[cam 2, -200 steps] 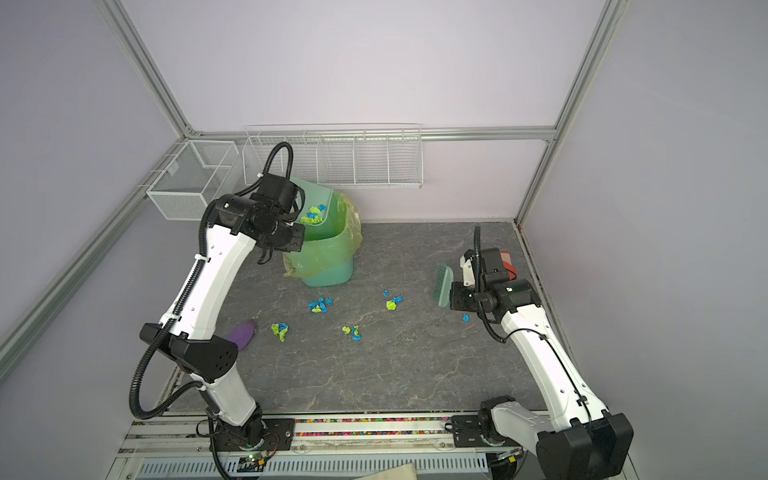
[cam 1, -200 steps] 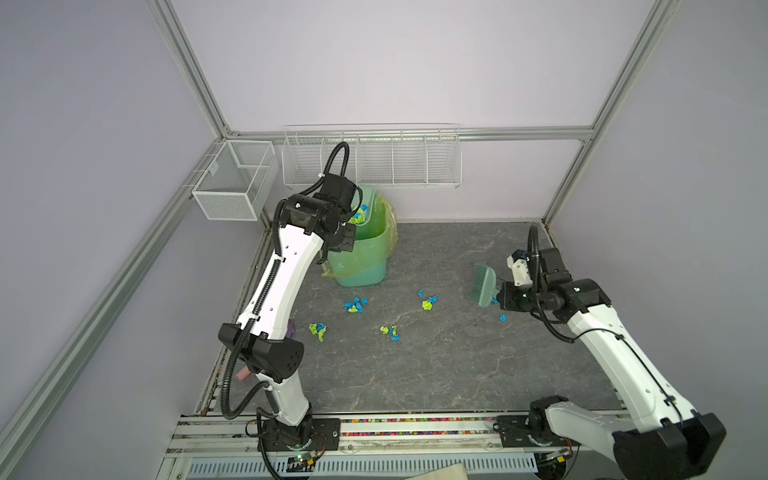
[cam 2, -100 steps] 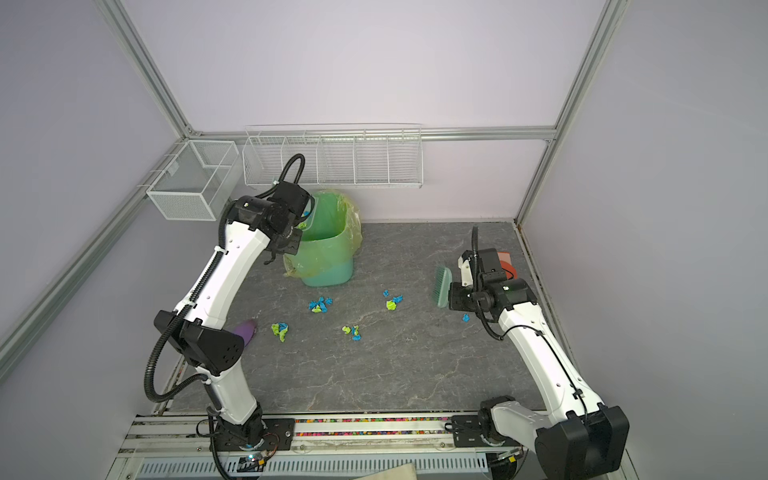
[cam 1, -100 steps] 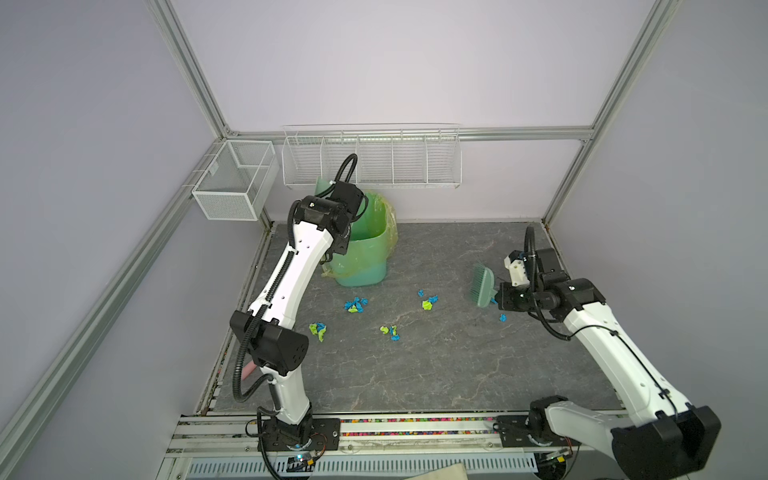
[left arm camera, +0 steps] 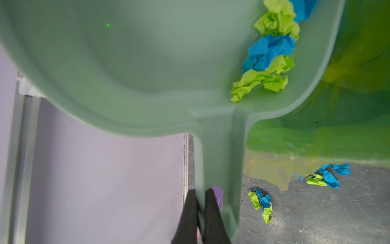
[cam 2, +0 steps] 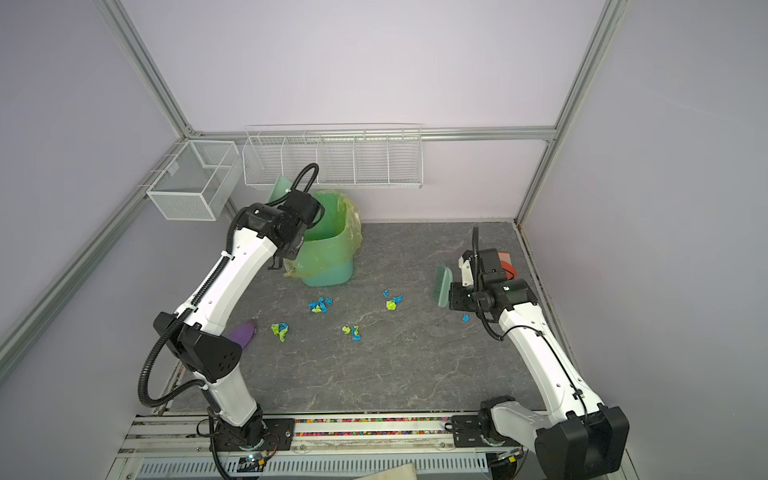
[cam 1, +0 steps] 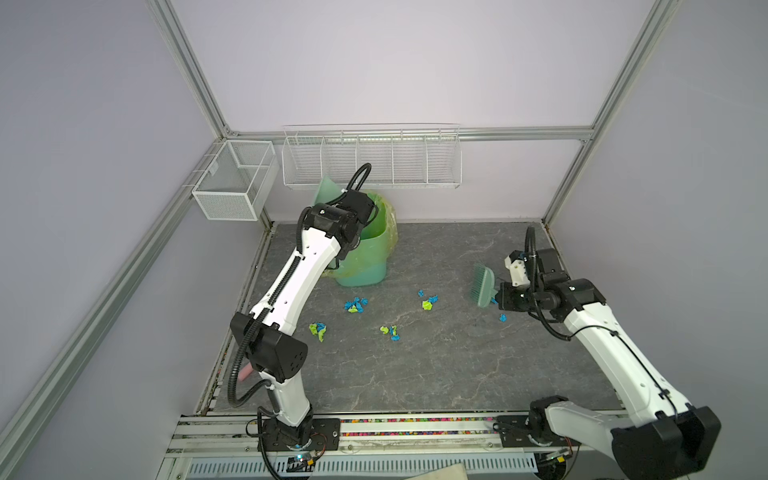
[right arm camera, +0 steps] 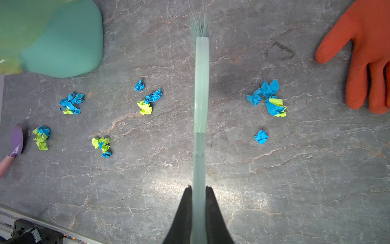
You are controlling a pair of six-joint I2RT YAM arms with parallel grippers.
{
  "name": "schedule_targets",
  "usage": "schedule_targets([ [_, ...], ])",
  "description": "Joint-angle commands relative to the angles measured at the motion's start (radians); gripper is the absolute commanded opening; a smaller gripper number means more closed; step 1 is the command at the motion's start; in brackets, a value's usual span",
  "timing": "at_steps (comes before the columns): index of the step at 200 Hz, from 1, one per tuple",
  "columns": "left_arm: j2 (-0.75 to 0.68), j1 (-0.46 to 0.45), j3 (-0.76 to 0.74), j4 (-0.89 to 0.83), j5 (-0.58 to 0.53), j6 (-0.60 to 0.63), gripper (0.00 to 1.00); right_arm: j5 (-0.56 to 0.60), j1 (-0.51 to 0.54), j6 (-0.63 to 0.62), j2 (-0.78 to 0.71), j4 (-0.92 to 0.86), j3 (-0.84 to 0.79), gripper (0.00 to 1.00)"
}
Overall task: Sweep away the paper scraps from the table
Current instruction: 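Tip the dustpan over the wastebasket with the left gripper to empty scraps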
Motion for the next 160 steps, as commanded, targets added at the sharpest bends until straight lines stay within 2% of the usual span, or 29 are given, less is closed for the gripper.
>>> schedule_targets([
  [1,-0.023,-0.029,-0.018,0.019,-0.172,0.045,0.00,-0.004,-0.003,-0.013,-0.036,0.009,-0.015,0.07],
  [41,-0.036,-0.069,-0.073,0.070,-0.315,0.106,0.00,0.011,-0.004,-0.020,-0.038,0.004,-0.002,0.07],
  [64,-0.053,-0.108,-0.151,0.158,-0.419,0.206,0.00,0.003,-0.004,-0.019,-0.035,0.001,0.002,0.07],
  [88,-0.057,-0.115,-0.152,0.167,-0.409,0.213,0.00,0.001,-0.005,-0.013,-0.049,0.001,-0.001,0.07],
  [116,-0.066,-0.139,-0.205,0.224,-0.470,0.284,0.00,0.007,-0.004,-0.011,-0.066,0.007,-0.012,0.07],
  [160,-0.095,-0.144,-0.240,0.221,-0.490,0.278,0.00,-0.010,-0.004,-0.014,-0.055,0.007,-0.009,0.07],
])
